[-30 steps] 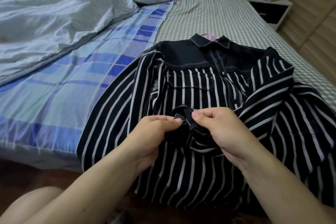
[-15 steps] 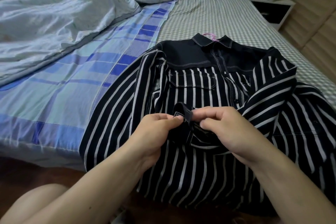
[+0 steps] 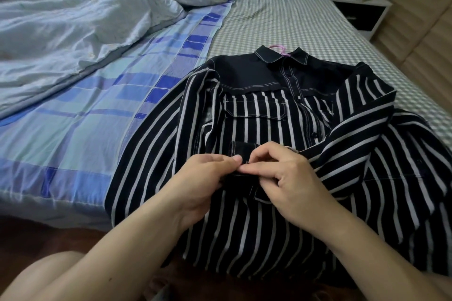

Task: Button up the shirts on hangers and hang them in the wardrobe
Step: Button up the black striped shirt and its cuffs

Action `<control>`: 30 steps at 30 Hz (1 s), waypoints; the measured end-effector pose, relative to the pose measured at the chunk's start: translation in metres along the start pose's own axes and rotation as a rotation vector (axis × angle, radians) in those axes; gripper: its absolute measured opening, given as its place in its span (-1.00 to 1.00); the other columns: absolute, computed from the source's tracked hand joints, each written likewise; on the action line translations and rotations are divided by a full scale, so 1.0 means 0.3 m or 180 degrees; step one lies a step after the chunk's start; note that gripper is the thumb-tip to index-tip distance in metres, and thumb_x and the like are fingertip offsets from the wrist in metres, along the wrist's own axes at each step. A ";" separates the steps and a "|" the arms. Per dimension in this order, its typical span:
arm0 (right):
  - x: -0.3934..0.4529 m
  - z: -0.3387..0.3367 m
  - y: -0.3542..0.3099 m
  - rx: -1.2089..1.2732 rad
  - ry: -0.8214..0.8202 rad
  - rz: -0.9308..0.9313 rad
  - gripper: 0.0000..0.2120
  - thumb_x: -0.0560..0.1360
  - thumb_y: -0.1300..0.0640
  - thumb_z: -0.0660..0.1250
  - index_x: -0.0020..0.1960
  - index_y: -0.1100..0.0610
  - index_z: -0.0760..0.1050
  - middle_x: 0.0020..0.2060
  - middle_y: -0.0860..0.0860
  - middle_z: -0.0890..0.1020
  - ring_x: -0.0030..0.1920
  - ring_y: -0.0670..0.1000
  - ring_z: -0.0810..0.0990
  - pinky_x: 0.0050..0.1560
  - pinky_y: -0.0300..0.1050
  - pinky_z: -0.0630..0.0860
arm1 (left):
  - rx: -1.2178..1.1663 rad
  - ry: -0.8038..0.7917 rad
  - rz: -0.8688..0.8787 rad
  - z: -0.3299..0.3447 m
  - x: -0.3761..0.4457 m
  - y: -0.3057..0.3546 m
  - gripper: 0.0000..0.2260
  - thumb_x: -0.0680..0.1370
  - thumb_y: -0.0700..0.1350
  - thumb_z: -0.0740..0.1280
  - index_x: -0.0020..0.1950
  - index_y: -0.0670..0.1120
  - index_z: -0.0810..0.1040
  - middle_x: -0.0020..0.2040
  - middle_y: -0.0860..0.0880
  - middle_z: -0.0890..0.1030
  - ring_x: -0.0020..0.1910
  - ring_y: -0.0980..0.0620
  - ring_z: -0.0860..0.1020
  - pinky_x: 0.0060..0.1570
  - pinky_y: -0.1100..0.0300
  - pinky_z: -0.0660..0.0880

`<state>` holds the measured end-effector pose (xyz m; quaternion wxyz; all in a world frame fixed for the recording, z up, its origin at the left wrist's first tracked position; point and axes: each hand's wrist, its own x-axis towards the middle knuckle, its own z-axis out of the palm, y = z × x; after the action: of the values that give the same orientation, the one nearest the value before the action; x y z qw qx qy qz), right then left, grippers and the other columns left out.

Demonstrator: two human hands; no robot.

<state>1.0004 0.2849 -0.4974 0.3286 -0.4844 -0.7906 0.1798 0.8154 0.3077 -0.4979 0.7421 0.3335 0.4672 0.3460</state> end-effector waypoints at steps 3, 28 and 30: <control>0.008 -0.036 0.002 0.0684 0.0161 0.0516 -0.69 0.56 0.34 0.37 0.18 0.01 0.68 -0.05 -0.18 0.71 0.08 -0.17 0.67 0.16 -0.27 0.56 | 0.0032 0.0014 0.0065 -0.007 0.008 -0.011 -0.78 0.64 -0.19 0.32 0.05 -0.35 0.63 -0.12 -0.20 0.65 -0.20 -0.02 0.64 -0.19 0.23 0.62; 0.021 0.001 -0.003 0.0533 0.0029 0.0790 -0.95 0.49 0.09 0.50 -0.10 -0.05 0.67 -0.18 -0.15 0.65 -0.06 -0.14 0.62 -0.04 -0.36 0.50 | 0.0488 -0.0391 0.0024 -0.030 0.026 -0.016 -0.70 0.71 -0.12 0.22 0.19 -0.33 0.61 0.14 -0.31 0.67 0.20 -0.22 0.64 0.28 -0.02 0.55; 0.020 0.000 -0.002 0.0511 0.0054 0.0822 -0.94 0.47 0.08 0.51 -0.10 -0.06 0.65 -0.18 -0.15 0.64 -0.06 -0.13 0.62 -0.05 -0.35 0.50 | 0.0537 -0.0523 0.0047 -0.030 0.019 -0.014 -0.70 0.70 -0.11 0.25 0.19 -0.32 0.62 0.12 -0.25 0.70 0.17 -0.14 0.67 0.26 0.03 0.55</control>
<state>0.9981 0.2901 -0.4951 0.3470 -0.5558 -0.7020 0.2791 0.8097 0.3117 -0.5071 0.7447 0.4255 0.4297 0.2824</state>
